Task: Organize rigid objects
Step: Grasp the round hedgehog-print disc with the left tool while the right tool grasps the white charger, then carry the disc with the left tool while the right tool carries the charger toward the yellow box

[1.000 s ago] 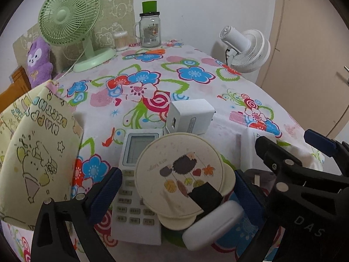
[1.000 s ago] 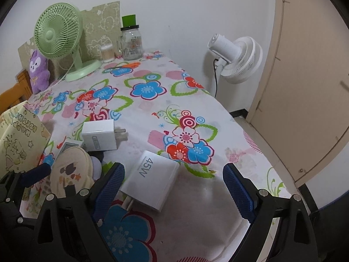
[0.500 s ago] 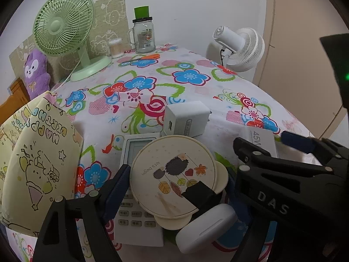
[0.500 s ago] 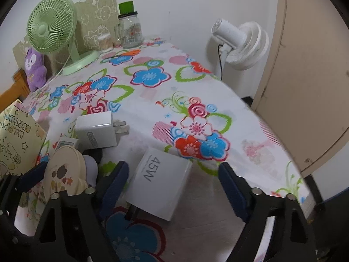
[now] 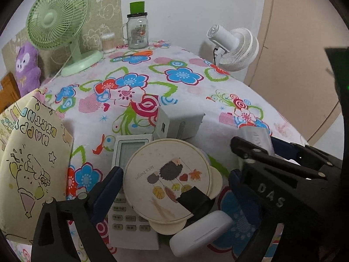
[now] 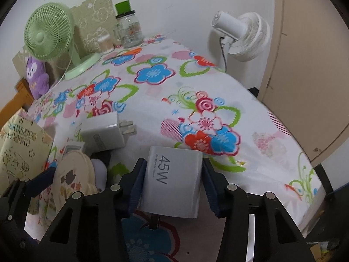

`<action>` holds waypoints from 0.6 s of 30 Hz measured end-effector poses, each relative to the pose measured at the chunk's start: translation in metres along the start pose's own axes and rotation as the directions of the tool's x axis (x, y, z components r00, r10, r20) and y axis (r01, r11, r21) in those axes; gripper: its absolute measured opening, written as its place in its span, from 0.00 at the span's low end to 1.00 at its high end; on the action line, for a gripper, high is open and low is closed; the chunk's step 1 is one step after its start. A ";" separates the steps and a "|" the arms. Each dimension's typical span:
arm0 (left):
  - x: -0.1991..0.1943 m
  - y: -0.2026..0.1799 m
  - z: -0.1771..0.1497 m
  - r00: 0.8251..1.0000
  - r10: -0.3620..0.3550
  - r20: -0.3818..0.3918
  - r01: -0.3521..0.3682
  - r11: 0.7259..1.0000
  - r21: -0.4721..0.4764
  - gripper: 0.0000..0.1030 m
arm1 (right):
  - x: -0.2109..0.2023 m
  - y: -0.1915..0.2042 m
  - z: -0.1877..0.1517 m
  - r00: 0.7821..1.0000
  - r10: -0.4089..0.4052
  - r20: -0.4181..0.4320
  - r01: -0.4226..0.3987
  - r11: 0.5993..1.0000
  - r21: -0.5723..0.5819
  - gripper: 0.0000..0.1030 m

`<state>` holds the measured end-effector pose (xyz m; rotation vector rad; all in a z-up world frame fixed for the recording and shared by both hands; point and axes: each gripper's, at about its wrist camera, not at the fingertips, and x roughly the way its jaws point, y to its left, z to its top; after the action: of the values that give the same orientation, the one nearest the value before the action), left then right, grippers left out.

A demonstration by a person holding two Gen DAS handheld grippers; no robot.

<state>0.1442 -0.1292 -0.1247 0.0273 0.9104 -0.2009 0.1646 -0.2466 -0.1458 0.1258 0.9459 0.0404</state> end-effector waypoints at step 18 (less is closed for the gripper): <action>-0.015 0.006 0.002 0.999 0.012 0.041 -0.012 1.000 -0.002 0.82 | -0.019 0.006 0.004 1.000 -0.010 0.026 0.010 1.000 0.004 0.49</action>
<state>0.1383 -0.1208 -0.1116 0.0265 0.8689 -0.1892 0.1573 -0.2427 -0.1276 0.1254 0.9204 0.0277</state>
